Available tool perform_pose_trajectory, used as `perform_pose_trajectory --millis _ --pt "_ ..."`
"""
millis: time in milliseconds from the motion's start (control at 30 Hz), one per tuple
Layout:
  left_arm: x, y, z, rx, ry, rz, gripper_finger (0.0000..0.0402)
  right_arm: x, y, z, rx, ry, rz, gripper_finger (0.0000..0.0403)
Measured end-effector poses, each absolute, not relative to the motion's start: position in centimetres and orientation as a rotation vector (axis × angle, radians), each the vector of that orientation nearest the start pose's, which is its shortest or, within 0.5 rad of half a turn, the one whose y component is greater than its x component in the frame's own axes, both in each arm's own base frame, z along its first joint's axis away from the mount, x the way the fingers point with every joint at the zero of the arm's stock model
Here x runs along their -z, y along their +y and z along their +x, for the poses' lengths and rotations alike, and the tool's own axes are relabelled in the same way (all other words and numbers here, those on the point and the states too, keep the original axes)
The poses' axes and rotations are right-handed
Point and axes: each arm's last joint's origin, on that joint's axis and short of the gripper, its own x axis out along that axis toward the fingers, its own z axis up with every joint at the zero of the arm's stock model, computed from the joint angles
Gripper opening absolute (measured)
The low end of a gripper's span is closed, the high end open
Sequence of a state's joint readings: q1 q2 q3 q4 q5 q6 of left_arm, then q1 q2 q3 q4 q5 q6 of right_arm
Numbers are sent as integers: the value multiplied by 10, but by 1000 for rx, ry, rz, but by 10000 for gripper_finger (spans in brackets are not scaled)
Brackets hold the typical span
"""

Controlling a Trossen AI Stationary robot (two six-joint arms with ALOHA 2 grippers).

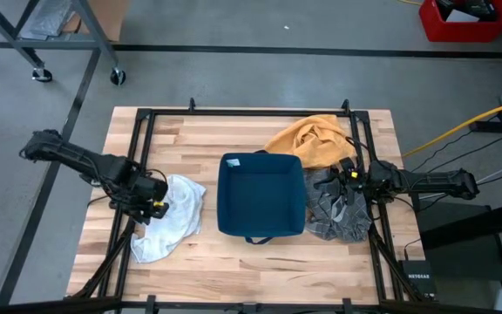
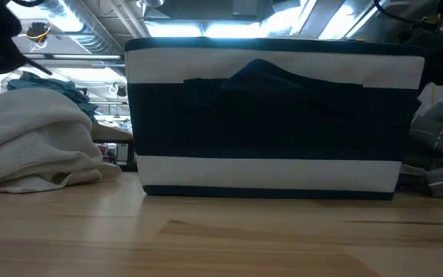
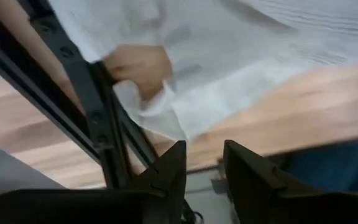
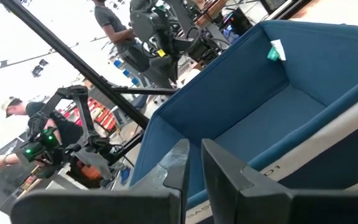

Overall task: Fold towel
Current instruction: Fold the white patterned towel

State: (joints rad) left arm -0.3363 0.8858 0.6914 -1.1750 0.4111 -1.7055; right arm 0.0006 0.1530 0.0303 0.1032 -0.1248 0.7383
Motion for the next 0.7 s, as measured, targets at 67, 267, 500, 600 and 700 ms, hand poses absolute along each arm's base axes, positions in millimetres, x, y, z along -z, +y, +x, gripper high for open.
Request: perform_pose_trajectory --millis 67,267,500,600,700 --pt "-224 -54 117 -747 1526 -1329 99 -171 4 106 -117 65 722 49" --pt "-215 -56 125 -844 1465 -1232 99 -171 4 106 -138 72 698 49" --pt "-213 -57 127 -881 1475 -1238 99 -171 4 106 -138 72 697 49" --pt "-213 -58 127 -888 1481 -1246 99 -171 4 106 -138 72 694 49" --pt "-213 -59 126 -883 1518 -1278 99 -171 4 106 -138 72 690 49"
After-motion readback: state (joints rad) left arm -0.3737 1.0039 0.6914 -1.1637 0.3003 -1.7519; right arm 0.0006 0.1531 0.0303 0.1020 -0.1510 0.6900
